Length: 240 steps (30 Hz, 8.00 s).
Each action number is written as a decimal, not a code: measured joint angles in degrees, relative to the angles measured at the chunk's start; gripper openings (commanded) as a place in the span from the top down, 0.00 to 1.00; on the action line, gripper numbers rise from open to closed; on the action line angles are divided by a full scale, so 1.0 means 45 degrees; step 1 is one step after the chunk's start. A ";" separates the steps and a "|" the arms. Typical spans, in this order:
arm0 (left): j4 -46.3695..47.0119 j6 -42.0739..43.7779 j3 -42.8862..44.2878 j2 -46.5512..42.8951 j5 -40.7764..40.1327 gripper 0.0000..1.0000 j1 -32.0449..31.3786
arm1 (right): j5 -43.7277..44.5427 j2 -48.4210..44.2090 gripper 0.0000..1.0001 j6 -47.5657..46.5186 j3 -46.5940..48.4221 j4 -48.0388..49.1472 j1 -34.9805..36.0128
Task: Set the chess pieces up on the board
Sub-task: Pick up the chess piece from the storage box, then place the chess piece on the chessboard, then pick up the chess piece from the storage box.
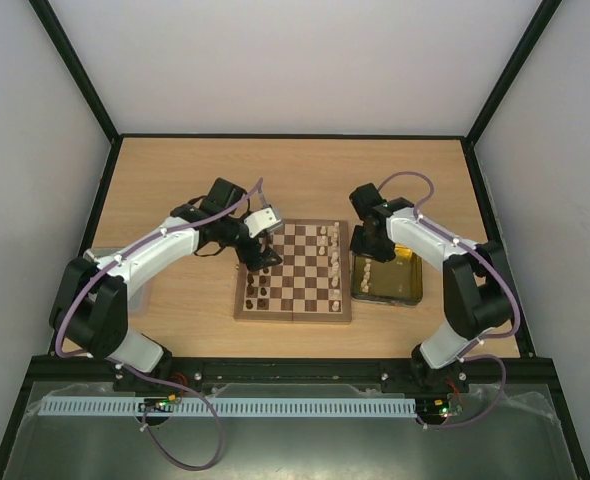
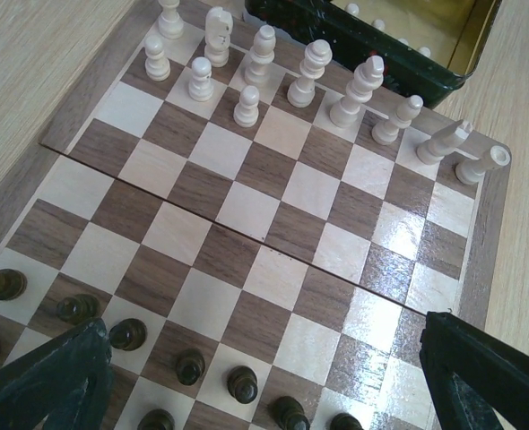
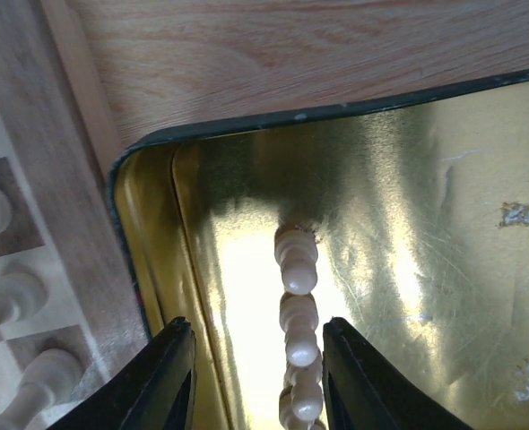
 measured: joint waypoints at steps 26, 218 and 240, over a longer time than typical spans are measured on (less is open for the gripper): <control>0.0010 0.0005 0.0000 0.0029 -0.0049 0.04 0.0000 | -0.0175 0.0850 0.91 0.0034 -0.0476 0.0908 -0.0549; -0.0087 0.0855 -0.1943 -0.1904 0.1535 0.07 0.3507 | -0.0296 0.0049 0.95 0.0413 -0.1831 0.1355 -0.0534; -0.0087 0.0855 -0.1943 -0.1904 0.1608 0.07 0.3507 | 0.0073 -0.2113 0.98 0.0787 -0.0364 -0.0500 0.0005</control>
